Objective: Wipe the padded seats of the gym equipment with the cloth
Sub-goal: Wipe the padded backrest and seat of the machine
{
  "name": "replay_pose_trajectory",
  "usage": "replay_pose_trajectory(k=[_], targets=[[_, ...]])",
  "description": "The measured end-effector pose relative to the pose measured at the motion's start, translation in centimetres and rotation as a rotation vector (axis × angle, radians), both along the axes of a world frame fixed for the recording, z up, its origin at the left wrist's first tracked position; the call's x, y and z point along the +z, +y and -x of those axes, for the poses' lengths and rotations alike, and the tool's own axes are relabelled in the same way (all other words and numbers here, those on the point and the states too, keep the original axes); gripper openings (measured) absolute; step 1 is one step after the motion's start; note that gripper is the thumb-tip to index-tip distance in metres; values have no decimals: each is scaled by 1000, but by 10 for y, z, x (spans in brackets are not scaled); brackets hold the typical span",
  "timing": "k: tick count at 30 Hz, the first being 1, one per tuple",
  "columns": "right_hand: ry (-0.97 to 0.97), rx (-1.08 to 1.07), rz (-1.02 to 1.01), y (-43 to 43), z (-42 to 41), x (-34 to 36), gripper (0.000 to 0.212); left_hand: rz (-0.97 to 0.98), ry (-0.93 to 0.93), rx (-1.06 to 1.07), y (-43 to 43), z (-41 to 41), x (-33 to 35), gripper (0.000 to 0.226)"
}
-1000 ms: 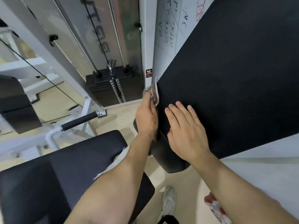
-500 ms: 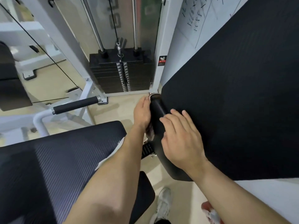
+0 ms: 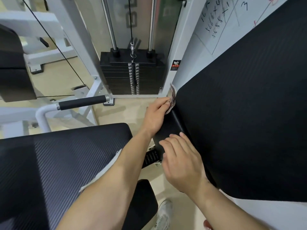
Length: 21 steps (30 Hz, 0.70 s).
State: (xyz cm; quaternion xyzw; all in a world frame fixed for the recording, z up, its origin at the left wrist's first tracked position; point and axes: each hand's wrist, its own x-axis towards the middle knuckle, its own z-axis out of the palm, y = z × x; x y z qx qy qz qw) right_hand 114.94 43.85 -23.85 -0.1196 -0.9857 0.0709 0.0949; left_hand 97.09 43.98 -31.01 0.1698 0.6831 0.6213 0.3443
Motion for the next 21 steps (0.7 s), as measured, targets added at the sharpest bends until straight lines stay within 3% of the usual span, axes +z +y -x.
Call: replay_pose_trajectory(k=[8,11,17,21], targets=[[-1,-88,21,-3,6,-24,36,57,-454,261,-21,-5,-68,41],[-3,-102,9,-4,-11,-34,35,18,-488,370,-23,-27,-87,34],[-12,-70,-13,-22,-62,-42,31,-38,-609,429,-42,-102,-82,46],[-26,-131,134,-41,-96,-40,21,17,-785,443,-66,-172,-80,34]])
